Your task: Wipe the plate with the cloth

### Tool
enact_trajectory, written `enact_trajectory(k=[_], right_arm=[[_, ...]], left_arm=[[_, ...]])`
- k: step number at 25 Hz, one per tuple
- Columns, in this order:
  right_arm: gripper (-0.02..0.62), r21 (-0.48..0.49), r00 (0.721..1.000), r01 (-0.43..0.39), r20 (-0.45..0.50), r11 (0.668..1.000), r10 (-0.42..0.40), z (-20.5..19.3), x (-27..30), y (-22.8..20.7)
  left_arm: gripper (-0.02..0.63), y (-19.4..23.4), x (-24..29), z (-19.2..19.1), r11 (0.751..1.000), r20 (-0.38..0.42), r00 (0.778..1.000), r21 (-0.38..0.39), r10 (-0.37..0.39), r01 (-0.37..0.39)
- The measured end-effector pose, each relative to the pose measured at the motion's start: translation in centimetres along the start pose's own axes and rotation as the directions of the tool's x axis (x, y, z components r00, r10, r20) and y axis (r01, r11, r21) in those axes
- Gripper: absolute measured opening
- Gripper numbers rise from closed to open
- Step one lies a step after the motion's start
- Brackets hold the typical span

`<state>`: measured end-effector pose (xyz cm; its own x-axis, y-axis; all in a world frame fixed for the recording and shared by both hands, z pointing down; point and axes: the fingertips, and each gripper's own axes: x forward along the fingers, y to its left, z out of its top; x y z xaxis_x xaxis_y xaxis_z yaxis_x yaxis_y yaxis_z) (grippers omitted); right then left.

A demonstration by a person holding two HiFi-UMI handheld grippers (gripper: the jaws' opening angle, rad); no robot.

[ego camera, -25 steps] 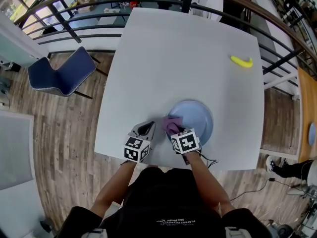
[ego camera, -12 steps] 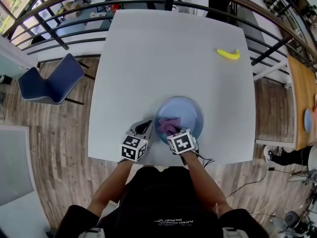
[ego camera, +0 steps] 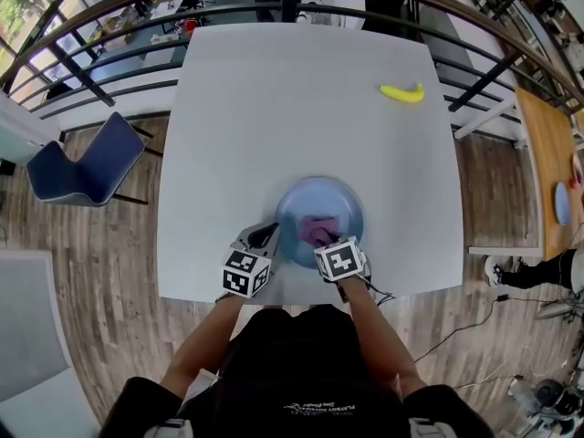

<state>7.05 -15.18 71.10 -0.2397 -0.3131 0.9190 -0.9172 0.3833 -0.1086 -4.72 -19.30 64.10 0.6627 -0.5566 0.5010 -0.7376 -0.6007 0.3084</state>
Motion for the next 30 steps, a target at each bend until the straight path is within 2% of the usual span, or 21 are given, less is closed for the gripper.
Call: enact_trajectory(k=[11, 18, 24, 30], right_arm=[[0.124, 0.073, 0.999, 0.027, 0.043, 0.997, -0.03, -0.2, -0.8, -2.2], [0.124, 0.075, 0.997, 0.03, 0.073, 0.997, -0.035, 0.2, -1.2, -2.6], [0.124, 0.088, 0.983, -0.012, 0.186, 0.996, -0.005, 1.9, -1.6, -2.2], [0.124, 0.045, 0.946, 0.01, 0.322, 0.999, -0.024, 5.0, -3.9, -2.5]], left_arm=[[0.006, -1.0, -0.1, 0.3, 1.0, -0.002, 1.0, 0.017, -0.01, 0.01], [0.006, -1.0, -0.7, 0.4, 1.0, -0.005, 1.0, 0.013, 0.006, -0.006], [0.008, -0.7, -1.1, 0.8, 1.0, 0.011, 1.0, 0.014, 0.027, -0.027], [0.008, 0.2, -1.5, 2.4, 0.998, 0.053, 0.997, 0.01, 0.061, -0.061]])
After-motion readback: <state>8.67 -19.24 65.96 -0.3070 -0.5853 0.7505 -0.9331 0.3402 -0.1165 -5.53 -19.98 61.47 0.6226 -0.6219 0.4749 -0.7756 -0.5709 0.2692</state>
